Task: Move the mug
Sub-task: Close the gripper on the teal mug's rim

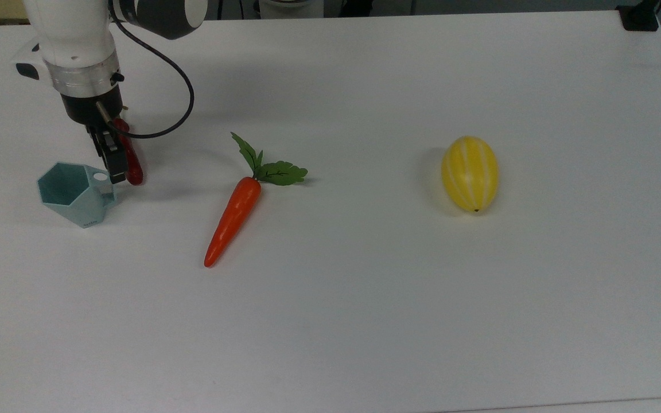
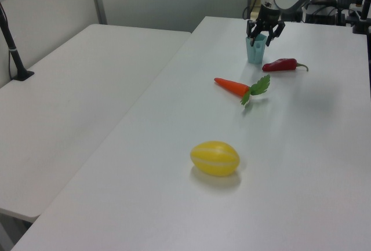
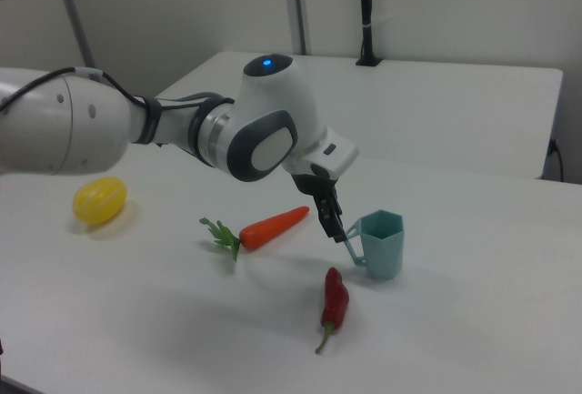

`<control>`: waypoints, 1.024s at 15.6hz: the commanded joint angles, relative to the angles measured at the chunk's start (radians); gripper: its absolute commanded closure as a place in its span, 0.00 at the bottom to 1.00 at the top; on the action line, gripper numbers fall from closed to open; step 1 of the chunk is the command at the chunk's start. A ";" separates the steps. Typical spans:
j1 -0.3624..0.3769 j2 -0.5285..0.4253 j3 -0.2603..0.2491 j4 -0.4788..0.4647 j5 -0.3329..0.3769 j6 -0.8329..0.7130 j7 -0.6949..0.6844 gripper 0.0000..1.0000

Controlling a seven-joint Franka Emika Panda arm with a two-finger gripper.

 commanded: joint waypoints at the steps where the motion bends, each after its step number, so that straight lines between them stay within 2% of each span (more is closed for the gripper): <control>1: 0.010 0.010 -0.011 -0.027 -0.034 0.054 0.024 0.35; 12: 0.012 0.090 -0.015 -0.019 -0.080 0.120 0.030 0.35; 16: 0.012 0.098 -0.020 -0.020 -0.099 0.145 0.029 0.43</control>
